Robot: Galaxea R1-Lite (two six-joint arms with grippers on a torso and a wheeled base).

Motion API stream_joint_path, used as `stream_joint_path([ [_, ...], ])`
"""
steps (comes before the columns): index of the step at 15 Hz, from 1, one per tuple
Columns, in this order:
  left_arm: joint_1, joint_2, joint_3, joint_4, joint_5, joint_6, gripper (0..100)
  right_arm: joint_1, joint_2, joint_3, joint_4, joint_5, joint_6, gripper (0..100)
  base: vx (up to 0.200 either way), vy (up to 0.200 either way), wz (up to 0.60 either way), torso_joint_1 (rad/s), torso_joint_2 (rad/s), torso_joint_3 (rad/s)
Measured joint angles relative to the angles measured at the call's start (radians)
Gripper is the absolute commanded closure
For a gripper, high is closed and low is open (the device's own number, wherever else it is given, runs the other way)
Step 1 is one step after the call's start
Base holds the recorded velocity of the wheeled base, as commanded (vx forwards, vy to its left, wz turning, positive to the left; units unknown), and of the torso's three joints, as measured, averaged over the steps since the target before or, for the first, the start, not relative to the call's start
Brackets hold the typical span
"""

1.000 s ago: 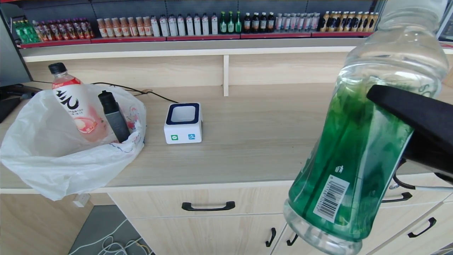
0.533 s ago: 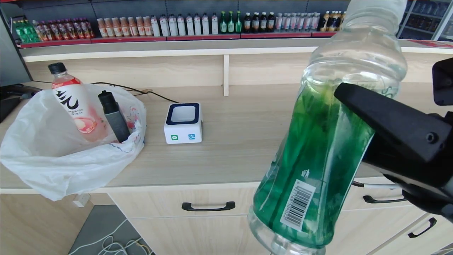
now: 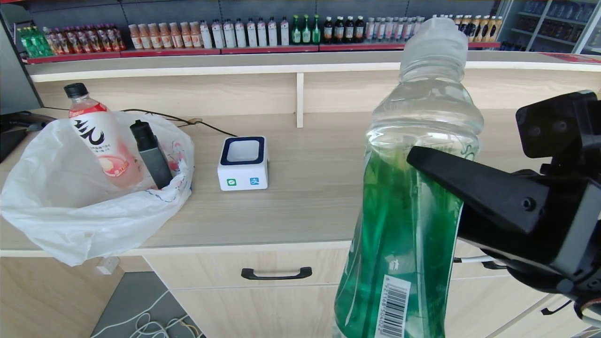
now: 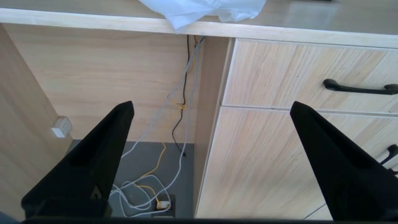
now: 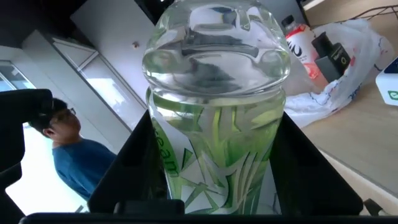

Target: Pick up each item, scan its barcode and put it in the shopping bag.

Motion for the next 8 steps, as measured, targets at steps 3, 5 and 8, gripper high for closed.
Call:
stream_joint_path([
  [3,0.000,0.000,0.000,0.000,0.000,0.000,0,-0.002,0.005,-0.040,-0.001,0.000,0.036,100,0.000,0.000,0.00,0.000,0.00,0.000],
  [5,0.000,0.000,0.000,0.000,0.000,0.000,0,-0.003,0.007,-0.050,0.000,0.000,0.040,100,0.000,0.000,0.00,0.000,0.00,0.000],
  [8,0.001,0.000,0.000,0.000,0.000,0.000,0,-0.003,0.008,-0.054,0.000,0.000,0.043,100,0.000,0.000,0.00,0.000,0.00,0.000],
])
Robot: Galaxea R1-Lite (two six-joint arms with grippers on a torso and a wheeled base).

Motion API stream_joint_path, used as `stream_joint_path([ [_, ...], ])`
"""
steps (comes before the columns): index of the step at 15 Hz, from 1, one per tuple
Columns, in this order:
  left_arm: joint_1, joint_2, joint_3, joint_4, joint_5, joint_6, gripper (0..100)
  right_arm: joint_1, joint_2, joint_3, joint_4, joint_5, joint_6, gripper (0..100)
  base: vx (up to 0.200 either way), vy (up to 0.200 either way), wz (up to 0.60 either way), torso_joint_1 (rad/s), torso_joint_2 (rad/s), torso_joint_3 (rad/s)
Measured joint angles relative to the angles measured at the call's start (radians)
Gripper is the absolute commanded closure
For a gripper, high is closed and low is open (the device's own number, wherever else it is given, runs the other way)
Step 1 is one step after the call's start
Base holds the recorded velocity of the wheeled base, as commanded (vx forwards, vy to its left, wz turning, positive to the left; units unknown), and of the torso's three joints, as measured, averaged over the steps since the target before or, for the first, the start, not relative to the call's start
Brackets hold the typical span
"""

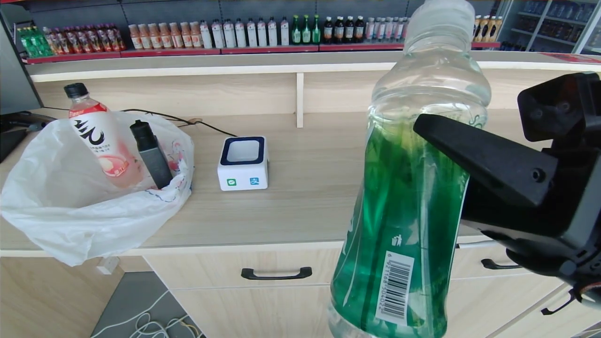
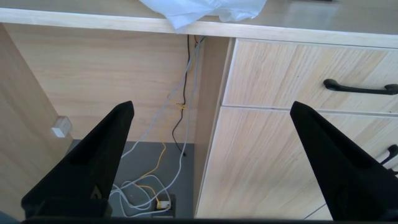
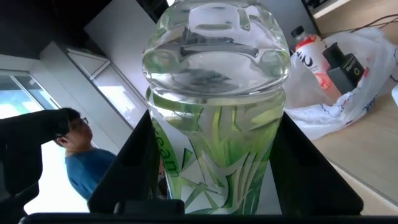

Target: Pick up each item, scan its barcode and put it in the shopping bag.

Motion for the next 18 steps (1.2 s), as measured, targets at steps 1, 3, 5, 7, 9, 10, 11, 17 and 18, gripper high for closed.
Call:
stream_joint_path([
  [1,0.000,0.000,0.000,0.000,0.000,0.000,0,0.000,0.000,0.000,0.000,0.000,0.000,100,0.000,0.000,0.00,0.000,0.00,0.000],
  [3,0.000,0.000,0.000,0.000,0.000,0.000,0,0.000,0.000,0.000,0.000,0.000,-0.001,100,0.000,0.000,0.00,0.000,0.00,0.000],
  [5,-0.001,0.000,0.000,0.000,0.000,0.000,0,0.000,0.000,0.000,0.000,0.000,-0.001,100,0.000,0.000,0.00,0.000,0.00,0.000],
  [7,-0.001,0.000,0.000,0.000,0.000,0.000,0,0.000,0.000,-0.001,0.000,0.000,-0.001,100,0.000,0.000,0.00,0.000,0.00,0.000],
  [9,-0.001,0.000,0.000,0.000,0.000,0.000,0,0.000,0.000,-0.005,0.000,0.000,-0.001,100,0.000,0.000,0.00,0.000,0.00,0.000],
  [10,-0.001,0.000,0.000,0.000,0.000,0.000,0,0.000,0.000,-0.008,0.000,0.000,-0.001,100,0.000,0.000,0.00,0.000,0.00,0.000],
  [11,-0.001,0.000,0.000,0.000,0.000,0.000,0,0.000,0.000,-0.013,0.000,0.000,-0.001,100,0.000,0.000,0.00,0.000,0.00,0.000],
  [17,-0.001,0.000,0.000,0.000,0.000,0.000,0,0.000,0.000,-0.006,0.001,0.000,-0.070,100,0.000,0.000,0.00,0.000,0.00,0.000],
  [18,-0.001,0.000,0.000,0.000,0.000,0.000,0,-0.002,0.000,-0.001,0.001,0.000,-0.103,100,0.000,0.000,0.00,0.000,0.00,0.000],
])
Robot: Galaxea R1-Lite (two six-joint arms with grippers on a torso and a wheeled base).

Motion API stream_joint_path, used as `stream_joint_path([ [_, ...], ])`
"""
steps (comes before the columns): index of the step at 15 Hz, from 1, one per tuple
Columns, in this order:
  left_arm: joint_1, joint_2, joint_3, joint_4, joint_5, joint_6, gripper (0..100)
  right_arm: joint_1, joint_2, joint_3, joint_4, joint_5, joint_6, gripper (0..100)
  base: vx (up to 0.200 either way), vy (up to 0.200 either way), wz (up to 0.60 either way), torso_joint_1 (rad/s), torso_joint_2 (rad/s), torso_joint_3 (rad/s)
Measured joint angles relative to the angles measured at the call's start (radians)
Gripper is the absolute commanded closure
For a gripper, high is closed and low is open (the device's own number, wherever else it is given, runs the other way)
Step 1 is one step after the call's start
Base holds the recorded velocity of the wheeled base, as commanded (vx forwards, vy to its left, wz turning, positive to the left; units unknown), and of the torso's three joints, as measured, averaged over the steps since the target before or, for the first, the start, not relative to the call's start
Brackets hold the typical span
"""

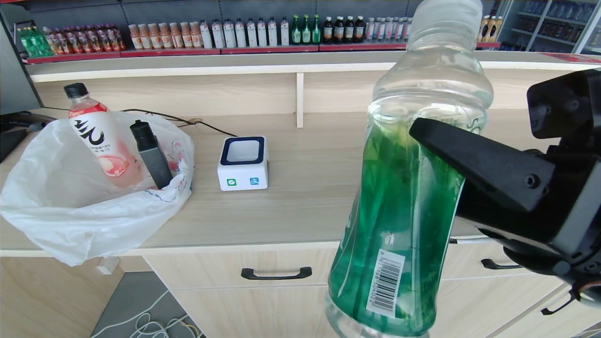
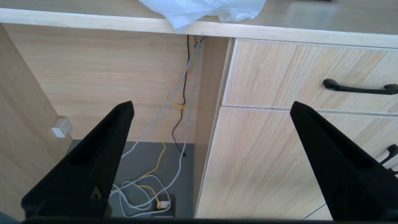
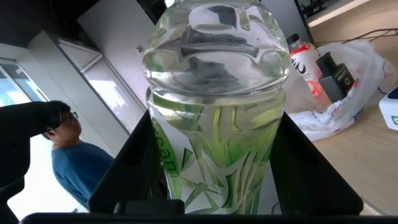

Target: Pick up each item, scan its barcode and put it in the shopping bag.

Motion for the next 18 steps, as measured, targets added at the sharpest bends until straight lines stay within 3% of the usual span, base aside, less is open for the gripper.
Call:
stream_joint_path([
  [6,0.000,0.000,0.000,0.000,0.000,0.000,0,-0.065,0.029,0.019,0.000,-0.041,-0.225,100,0.000,0.000,0.00,0.000,0.00,0.000],
  [11,0.000,0.000,0.000,0.000,0.000,0.000,0,-0.091,0.040,0.082,0.001,-0.141,-0.459,100,0.000,0.000,0.00,0.000,0.00,0.000],
  [15,0.000,0.000,0.000,0.000,0.001,0.000,0,-0.108,0.053,0.122,0.000,-0.287,-0.612,100,0.000,0.000,0.00,0.000,0.00,0.000],
  [18,0.000,0.000,0.000,0.000,0.000,0.000,0,-0.115,0.066,0.112,0.000,-0.491,-0.705,100,0.000,0.000,0.00,0.000,0.00,0.000],
])
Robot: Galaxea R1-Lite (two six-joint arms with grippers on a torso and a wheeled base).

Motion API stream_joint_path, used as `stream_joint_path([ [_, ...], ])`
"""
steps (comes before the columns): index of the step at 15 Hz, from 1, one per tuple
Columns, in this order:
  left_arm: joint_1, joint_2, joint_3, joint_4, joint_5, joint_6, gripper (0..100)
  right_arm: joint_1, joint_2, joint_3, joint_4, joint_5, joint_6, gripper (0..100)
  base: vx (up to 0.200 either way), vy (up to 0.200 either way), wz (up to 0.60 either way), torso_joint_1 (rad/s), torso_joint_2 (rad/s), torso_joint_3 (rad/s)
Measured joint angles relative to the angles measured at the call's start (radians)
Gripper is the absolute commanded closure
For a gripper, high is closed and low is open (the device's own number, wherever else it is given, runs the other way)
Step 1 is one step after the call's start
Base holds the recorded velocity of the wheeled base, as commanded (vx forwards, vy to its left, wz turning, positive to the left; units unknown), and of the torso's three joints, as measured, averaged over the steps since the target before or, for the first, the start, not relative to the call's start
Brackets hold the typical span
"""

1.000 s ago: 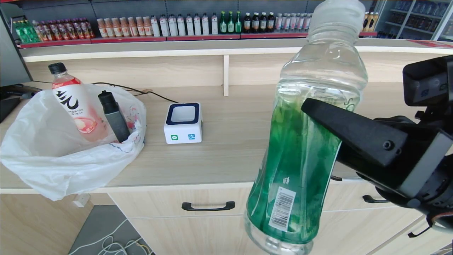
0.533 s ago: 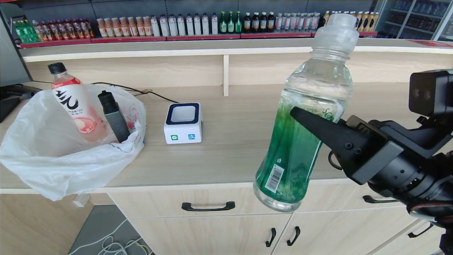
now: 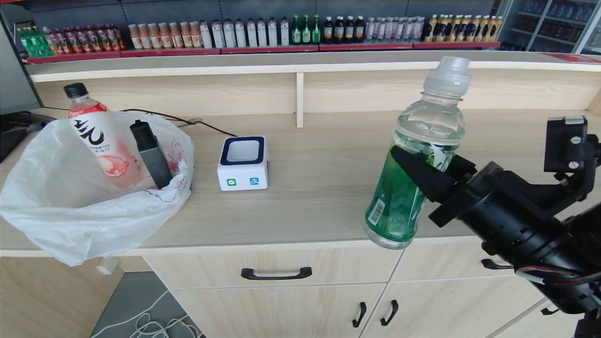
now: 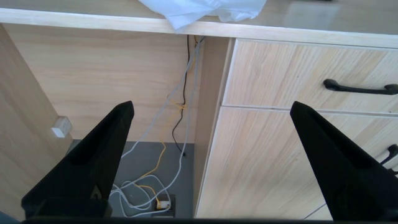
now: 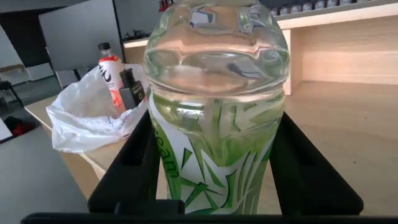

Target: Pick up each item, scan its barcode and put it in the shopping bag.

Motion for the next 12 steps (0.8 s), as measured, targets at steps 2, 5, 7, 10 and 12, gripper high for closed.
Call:
stream_joint_path([
  [2,0.000,0.000,0.000,0.000,0.000,0.000,0,-0.001,0.003,-0.016,0.000,-0.120,-0.012,100,0.000,0.000,0.00,0.000,0.00,0.000],
  [5,0.000,0.000,0.000,0.000,0.000,0.000,0,-0.038,0.009,-0.077,-0.003,-0.137,-0.033,100,0.000,0.000,0.00,0.000,0.00,0.000],
  [7,0.001,0.000,0.000,0.000,-0.001,0.000,0,-0.077,0.016,-0.100,0.000,-0.138,-0.070,100,0.000,0.000,0.00,0.000,0.00,0.000],
  [10,0.000,0.000,0.000,0.000,-0.001,-0.001,0,-0.104,0.022,-0.127,-0.001,-0.136,-0.079,100,0.000,0.000,0.00,0.000,0.00,0.000],
  [12,0.000,0.000,0.000,0.000,-0.001,-0.001,0,-0.107,0.023,-0.141,0.001,-0.136,-0.079,100,0.000,0.000,0.00,0.000,0.00,0.000],
])
